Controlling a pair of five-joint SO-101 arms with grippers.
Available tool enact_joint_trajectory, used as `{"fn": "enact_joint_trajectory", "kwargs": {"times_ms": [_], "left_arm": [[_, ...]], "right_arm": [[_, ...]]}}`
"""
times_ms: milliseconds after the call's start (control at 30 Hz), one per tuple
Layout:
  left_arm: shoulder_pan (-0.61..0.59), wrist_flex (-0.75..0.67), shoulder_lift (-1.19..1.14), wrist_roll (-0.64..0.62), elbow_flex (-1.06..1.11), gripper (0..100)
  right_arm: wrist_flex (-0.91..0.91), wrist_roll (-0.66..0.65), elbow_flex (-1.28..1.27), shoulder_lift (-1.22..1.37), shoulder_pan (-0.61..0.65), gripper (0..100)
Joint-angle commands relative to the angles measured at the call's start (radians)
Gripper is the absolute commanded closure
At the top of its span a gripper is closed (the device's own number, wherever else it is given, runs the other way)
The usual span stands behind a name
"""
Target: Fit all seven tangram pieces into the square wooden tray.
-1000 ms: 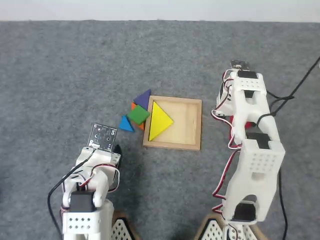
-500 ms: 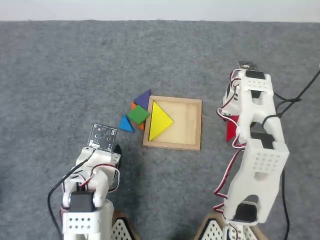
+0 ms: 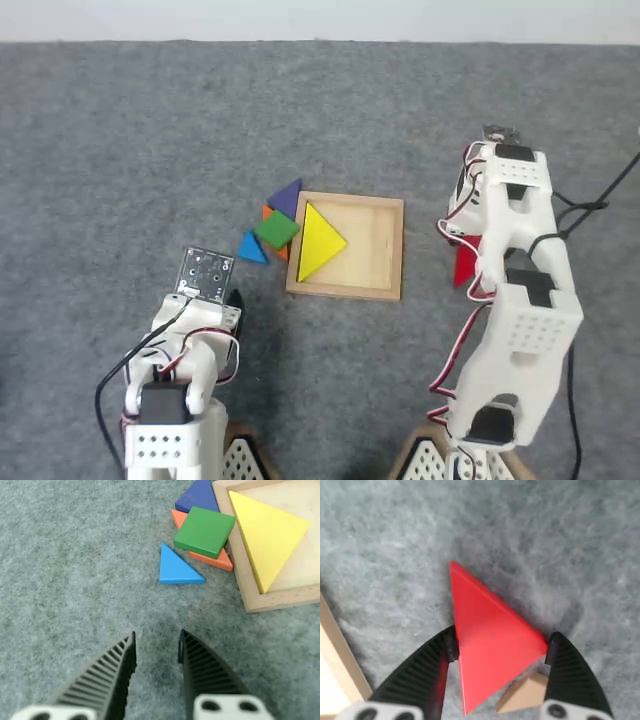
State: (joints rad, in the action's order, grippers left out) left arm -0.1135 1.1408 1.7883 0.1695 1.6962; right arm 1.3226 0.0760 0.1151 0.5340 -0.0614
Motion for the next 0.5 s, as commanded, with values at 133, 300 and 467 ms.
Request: {"fn": "enact_joint_trajectory", "kwargs": {"times_ms": [133,300,467], "left_arm": [[-0.006,0.003,0.017,-0.009,-0.012,86],[-0.006,0.003,0.017,-0.009,-0.012,86],[-0.006,0.003,0.017,-0.009,-0.012,86]], "right_arm": [[0.004,0.012,-0.095,-0.180,-0.035,79.8],[-0.061,0.011,-0.199,-0.251,-0.035,83.6],[-0.067,0.011,-0.272,-0.318,-0.035,84.4]]}}
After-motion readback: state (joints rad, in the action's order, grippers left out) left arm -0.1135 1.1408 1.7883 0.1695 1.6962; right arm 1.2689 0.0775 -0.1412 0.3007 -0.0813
